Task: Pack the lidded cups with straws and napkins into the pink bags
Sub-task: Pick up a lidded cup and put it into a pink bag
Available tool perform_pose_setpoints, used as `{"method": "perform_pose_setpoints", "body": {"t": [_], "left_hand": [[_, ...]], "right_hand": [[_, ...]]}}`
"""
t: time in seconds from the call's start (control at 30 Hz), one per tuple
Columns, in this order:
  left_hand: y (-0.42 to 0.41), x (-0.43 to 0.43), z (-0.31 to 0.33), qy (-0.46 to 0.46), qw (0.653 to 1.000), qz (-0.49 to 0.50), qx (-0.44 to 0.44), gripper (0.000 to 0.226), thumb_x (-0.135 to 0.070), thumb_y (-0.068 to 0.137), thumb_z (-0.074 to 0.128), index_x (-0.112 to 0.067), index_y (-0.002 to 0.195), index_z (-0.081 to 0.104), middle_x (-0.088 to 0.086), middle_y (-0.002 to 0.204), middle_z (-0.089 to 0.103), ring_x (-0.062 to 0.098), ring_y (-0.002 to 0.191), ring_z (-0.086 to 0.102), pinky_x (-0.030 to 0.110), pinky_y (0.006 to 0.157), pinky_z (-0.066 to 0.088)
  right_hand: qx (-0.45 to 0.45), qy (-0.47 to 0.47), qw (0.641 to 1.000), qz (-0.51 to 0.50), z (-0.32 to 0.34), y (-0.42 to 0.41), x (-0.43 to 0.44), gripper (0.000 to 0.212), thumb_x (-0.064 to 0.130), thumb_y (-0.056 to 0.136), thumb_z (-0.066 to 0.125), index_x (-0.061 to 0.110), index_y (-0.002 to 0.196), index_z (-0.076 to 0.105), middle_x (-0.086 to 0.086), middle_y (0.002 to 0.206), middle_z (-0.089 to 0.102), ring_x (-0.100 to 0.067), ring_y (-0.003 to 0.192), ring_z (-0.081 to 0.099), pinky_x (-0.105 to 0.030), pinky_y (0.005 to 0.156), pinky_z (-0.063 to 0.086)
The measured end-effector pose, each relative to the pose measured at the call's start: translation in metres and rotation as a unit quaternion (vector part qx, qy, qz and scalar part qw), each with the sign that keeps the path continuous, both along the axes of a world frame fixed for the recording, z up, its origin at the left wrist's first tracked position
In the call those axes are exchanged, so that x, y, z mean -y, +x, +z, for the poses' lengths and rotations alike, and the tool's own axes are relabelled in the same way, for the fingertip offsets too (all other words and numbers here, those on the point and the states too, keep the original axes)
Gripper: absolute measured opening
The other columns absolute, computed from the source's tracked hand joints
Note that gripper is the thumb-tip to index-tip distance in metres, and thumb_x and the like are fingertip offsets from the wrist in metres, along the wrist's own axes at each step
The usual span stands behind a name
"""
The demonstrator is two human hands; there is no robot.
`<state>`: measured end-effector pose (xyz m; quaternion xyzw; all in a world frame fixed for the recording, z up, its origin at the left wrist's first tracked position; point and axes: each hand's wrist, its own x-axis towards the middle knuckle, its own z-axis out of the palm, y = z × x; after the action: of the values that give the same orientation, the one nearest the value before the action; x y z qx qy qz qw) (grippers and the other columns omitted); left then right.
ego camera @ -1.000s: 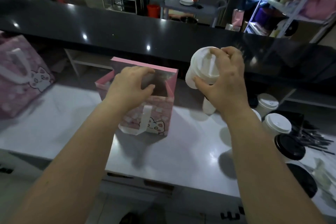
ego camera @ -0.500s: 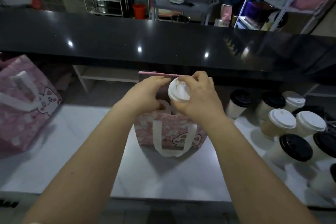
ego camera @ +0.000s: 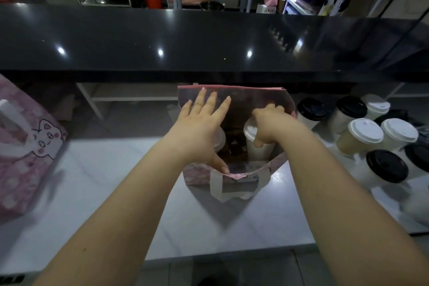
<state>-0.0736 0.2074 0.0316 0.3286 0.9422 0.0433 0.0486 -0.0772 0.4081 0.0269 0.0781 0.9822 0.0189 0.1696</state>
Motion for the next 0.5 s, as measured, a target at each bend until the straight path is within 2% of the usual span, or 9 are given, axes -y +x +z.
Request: {"method": "perform_pose_setpoints", "body": {"t": [0.07, 0.17, 0.23, 0.3, 0.37, 0.5], "left_hand": [[0.000, 0.001, -0.001, 0.004, 1.000, -0.003, 0.000, 0.147, -0.071, 0.052, 0.079, -0.030, 0.151, -0.021, 0.004, 0.160, -0.024, 0.025, 0.142, -0.034, 0.045, 0.115, -0.014], [0.001, 0.002, 0.000, 0.006, 1.000, -0.001, 0.000, 0.146, -0.072, 0.053, 0.078, -0.029, 0.152, -0.019, 0.005, 0.161, -0.023, 0.026, 0.143, -0.032, 0.047, 0.117, -0.013], [0.001, 0.000, 0.001, 0.006, 1.000, 0.002, 0.000, 0.145, -0.072, 0.053, 0.078, -0.028, 0.152, -0.018, 0.006, 0.161, -0.022, 0.027, 0.143, -0.031, 0.050, 0.119, -0.011], [0.002, -0.002, 0.001, 0.007, 1.000, 0.006, 0.002, 0.144, -0.071, 0.054, 0.079, -0.028, 0.153, -0.017, 0.006, 0.161, -0.021, 0.027, 0.143, -0.031, 0.051, 0.119, -0.008], [0.002, -0.002, 0.001, 0.010, 1.000, 0.008, 0.000, 0.144, -0.071, 0.054, 0.079, -0.027, 0.153, -0.016, 0.006, 0.161, -0.021, 0.028, 0.144, -0.030, 0.051, 0.120, -0.008], [0.003, 0.000, -0.001, 0.016, 1.000, 0.011, -0.009, 0.144, -0.074, 0.053, 0.077, -0.028, 0.153, -0.016, 0.007, 0.161, -0.020, 0.028, 0.144, -0.030, 0.049, 0.117, -0.011]], "right_hand": [[-0.046, -0.024, 0.999, 0.008, -0.006, -0.005, 0.006, 0.062, 0.020, 0.075, 0.073, 0.019, 0.130, 0.045, -0.016, 0.132, 0.038, -0.038, 0.125, 0.034, -0.044, 0.089, 0.041], [-0.086, -0.070, 0.993, 0.033, -0.015, -0.011, 0.013, 0.061, 0.019, 0.078, 0.073, 0.020, 0.132, 0.045, -0.012, 0.128, 0.042, -0.033, 0.115, 0.043, -0.036, 0.080, 0.041], [-0.080, -0.056, 0.994, 0.042, -0.020, -0.015, 0.018, 0.070, 0.017, 0.078, 0.074, 0.021, 0.139, 0.040, -0.012, 0.134, 0.036, -0.033, 0.114, 0.046, -0.038, 0.083, 0.047], [-0.049, -0.029, 0.998, 0.035, -0.023, -0.020, 0.022, 0.091, 0.015, 0.078, 0.075, 0.025, 0.151, 0.021, -0.013, 0.145, 0.022, -0.038, 0.124, 0.042, -0.043, 0.094, 0.048], [-0.031, -0.022, 0.999, 0.035, -0.023, -0.020, 0.023, 0.100, 0.014, 0.077, 0.076, 0.028, 0.153, 0.013, -0.013, 0.150, 0.015, -0.039, 0.130, 0.037, -0.043, 0.099, 0.047], [-0.039, -0.039, 0.996, 0.064, -0.025, -0.012, 0.013, 0.080, 0.013, 0.079, 0.072, 0.023, 0.147, 0.031, -0.014, 0.143, 0.025, -0.035, 0.120, 0.044, -0.038, 0.092, 0.048]]}}
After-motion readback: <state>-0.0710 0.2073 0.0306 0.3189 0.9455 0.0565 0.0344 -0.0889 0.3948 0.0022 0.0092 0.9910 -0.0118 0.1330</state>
